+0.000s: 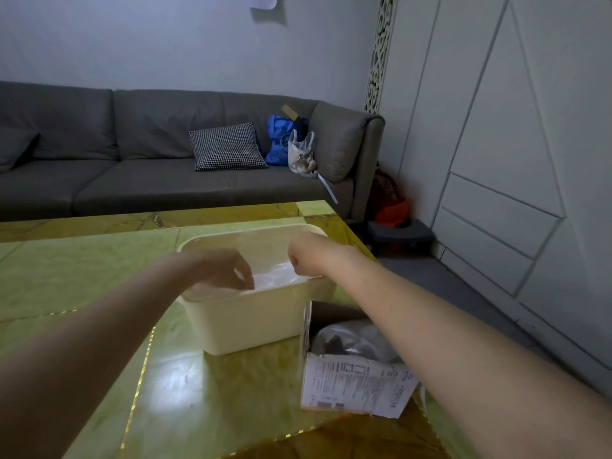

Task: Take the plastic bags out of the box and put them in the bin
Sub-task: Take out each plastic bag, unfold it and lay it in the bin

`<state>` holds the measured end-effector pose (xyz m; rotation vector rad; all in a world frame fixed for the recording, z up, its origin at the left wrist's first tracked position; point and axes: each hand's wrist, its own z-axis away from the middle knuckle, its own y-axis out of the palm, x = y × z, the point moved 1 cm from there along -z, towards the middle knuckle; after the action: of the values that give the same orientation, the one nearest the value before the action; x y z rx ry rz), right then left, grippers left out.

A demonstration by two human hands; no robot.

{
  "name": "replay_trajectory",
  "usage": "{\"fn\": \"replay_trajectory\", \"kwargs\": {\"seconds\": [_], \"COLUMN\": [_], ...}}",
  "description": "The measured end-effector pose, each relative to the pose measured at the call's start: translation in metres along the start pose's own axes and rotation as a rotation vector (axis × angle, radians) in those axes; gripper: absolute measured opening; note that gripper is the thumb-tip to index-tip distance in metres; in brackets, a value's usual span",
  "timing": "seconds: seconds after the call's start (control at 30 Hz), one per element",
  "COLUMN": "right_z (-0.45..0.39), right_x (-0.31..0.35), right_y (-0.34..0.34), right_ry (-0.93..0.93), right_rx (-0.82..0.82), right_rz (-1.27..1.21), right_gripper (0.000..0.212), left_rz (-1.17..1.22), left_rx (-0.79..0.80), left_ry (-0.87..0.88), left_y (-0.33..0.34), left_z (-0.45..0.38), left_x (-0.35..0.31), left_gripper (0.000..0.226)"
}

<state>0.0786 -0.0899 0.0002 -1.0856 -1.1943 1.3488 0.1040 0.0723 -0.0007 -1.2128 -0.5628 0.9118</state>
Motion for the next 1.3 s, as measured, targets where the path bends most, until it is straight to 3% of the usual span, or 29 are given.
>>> {"fn": "replay_trajectory", "kwargs": {"seconds": [0.13, 0.27, 0.4, 0.47, 0.53, 0.63, 0.9, 1.07, 1.13, 1.3], "right_z": [0.022, 0.073, 0.121, 0.138, 0.151, 0.162, 0.153, 0.157, 0.158, 0.151], "right_x": [-0.005, -0.018, -0.024, -0.020, -0.011, 0.004, -0.011, -0.019, -0.021, -0.021], "right_y": [-0.020, -0.034, -0.033, -0.027, -0.020, -0.006, 0.014, 0.001, 0.000, 0.000], "right_ry": [-0.014, 0.007, 0.049, 0.057, 0.059, 0.055, 0.217, 0.252, 0.292, 0.276], "right_rx": [-0.226, -0.252, 0.099, 0.179, 0.159, 0.091, -0.082, 0.103, 0.128, 0.015], "right_rz": [-0.043, -0.172, -0.360, -0.254, -0.053, 0.047, -0.355, -0.596, -0.688, -0.649], "right_gripper": [0.024, 0.021, 0.018, 0.018, 0.023, 0.011, 0.020, 0.050, 0.044, 0.022], "left_rz": [0.179, 0.300, 0.263, 0.118, -0.009, -0.045, 0.086, 0.176, 0.198, 0.223], "left_rx": [-0.374, -0.569, -0.406, -0.271, -0.177, -0.220, -0.436, -0.455, -0.456, -0.394], "left_ry": [0.113, 0.245, 0.355, 0.361, 0.326, 0.244, 0.198, 0.213, 0.211, 0.222], "left_y": [-0.015, -0.021, 0.003, 0.019, 0.031, 0.044, 0.054, 0.047, 0.044, 0.041], "left_z": [0.014, 0.035, 0.048, 0.050, 0.050, 0.047, 0.047, 0.052, 0.055, 0.063], "left_x": [-0.012, -0.054, -0.097, -0.115, -0.126, -0.131, -0.128, -0.126, -0.127, -0.126], "left_gripper": [0.015, 0.017, 0.017, 0.022, 0.027, 0.026, 0.023, 0.027, 0.032, 0.041]}}
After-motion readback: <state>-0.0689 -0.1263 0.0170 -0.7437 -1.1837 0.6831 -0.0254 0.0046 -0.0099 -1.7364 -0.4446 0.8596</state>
